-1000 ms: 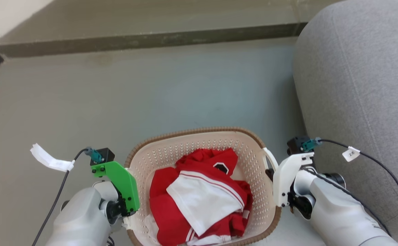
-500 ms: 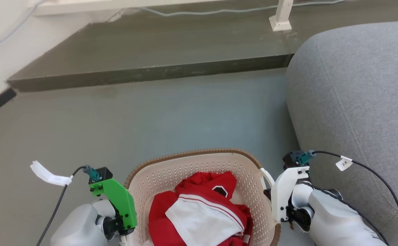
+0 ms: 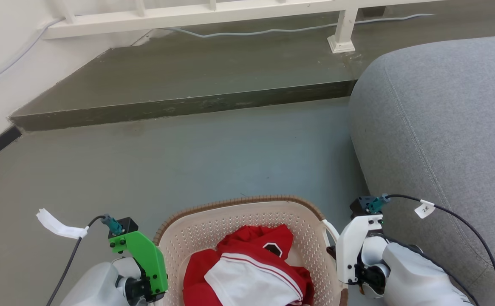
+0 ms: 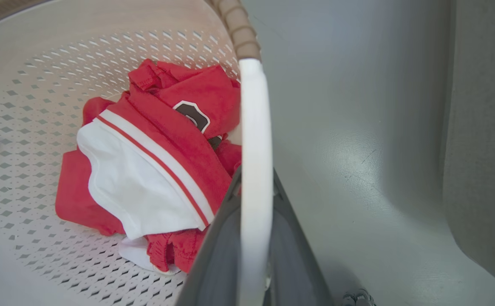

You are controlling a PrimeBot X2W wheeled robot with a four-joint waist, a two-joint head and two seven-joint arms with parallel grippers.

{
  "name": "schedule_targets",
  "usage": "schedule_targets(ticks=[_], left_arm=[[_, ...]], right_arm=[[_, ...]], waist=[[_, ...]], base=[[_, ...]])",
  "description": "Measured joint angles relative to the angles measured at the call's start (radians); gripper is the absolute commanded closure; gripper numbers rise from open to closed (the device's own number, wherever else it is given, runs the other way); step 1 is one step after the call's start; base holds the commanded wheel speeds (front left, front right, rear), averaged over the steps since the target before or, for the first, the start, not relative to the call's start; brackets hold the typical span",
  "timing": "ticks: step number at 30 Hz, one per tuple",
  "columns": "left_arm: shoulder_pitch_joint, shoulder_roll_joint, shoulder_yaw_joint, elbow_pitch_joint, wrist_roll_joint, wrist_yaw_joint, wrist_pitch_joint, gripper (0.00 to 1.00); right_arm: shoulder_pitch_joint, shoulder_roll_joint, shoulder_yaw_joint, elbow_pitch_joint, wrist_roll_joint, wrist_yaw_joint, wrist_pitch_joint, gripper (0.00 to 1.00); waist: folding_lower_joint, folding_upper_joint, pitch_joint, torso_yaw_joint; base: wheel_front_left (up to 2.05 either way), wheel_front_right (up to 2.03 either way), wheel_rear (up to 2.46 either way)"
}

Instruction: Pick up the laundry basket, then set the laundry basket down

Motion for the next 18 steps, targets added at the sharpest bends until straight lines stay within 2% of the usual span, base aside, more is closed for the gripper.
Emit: schedule_targets(ticks=[18], left_arm=[[0.0,0.02,-0.021,-0.024,-0.025,0.0,0.004,1.0]], right_arm=[[-0.008,0.003,0.019,-0.001,0.019,0.0,0.004,1.0]], waist=[[0.0,0.0,0.017,-0.01]], base=[[0.0,0.0,0.0]])
